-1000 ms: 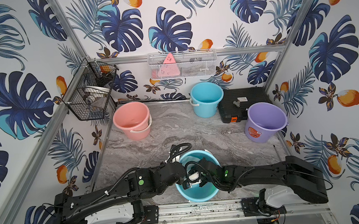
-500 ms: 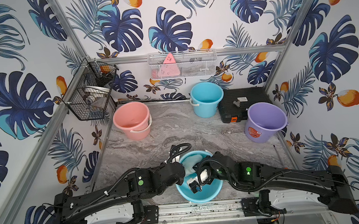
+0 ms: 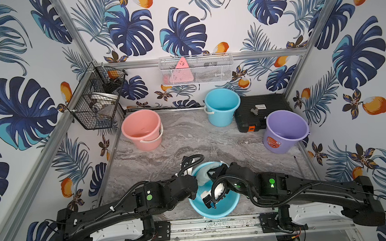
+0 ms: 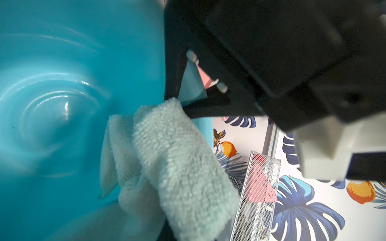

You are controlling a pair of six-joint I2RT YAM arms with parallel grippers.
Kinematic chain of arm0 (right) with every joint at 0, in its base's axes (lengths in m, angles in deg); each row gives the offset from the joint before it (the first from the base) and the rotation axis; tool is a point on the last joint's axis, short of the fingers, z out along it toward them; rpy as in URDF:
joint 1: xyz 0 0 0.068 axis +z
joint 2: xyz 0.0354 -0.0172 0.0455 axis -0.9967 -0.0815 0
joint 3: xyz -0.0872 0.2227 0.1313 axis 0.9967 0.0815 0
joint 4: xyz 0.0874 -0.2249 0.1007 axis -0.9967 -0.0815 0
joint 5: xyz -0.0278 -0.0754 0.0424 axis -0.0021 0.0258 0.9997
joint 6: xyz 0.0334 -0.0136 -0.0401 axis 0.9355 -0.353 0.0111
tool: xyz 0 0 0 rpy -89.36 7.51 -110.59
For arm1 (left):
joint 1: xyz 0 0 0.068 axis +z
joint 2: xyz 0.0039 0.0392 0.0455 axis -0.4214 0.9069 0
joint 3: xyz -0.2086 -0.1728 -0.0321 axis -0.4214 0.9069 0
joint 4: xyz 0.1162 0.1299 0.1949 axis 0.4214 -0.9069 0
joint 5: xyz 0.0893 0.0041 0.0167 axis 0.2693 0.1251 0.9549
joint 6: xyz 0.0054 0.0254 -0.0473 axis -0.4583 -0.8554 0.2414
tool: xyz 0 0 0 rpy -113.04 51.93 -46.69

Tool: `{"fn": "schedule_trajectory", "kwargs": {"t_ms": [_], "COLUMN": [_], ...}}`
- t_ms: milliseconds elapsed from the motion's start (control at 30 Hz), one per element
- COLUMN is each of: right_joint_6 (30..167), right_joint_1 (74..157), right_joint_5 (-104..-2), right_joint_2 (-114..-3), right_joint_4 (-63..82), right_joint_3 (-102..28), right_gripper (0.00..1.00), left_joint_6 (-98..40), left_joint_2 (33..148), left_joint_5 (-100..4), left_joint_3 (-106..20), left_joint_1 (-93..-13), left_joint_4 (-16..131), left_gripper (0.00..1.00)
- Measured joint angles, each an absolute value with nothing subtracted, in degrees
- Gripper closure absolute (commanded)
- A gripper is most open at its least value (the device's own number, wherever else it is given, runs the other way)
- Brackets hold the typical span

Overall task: Wipe the inside of the bucket with a cloth
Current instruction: Wipe the dirt from the inside of the bucket.

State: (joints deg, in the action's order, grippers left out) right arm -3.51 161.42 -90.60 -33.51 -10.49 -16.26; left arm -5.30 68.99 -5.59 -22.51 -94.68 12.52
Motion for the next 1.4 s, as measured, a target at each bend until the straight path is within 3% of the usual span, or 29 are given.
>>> {"fn": "schedule_trajectory", "kwargs": {"t_ms": [300,633,800,1033,1400], "right_joint_6": [7.92,26.15,30.52,31.04,17.54], "right_joint_1": [165.07,166.69,166.69,166.99,167.34], "right_joint_5": [-94.58,-76.22,-65.79,-59.74,-73.16], "right_joint_2": [-28.44,-31.24,-35.10,-42.27,-45.11], "right_joint_4": [-31.89,-51.28,-48.83,-34.18,-16.41], "right_joint_3": [-20.37,-24.34,-21.94,-20.96,-20.10], "right_gripper": [1.00,1.00,1.00,1.00,1.00], "left_joint_6": [-5.30,-5.43,-5.54,-5.65,-5.63], "left_joint_2": [68.99,69.52,69.69,69.98,69.61], "left_joint_5": [-5.57,-5.57,-5.63,-6.00,-5.89], "left_joint_3": [-22.51,-22.64,-22.66,-22.68,-23.05], "left_joint_1": [-94.70,-94.77,-94.77,-94.81,-94.90], "left_joint_4": [12.52,12.50,12.41,12.01,11.56], "left_gripper": [1.00,1.00,1.00,1.00,1.00]}}
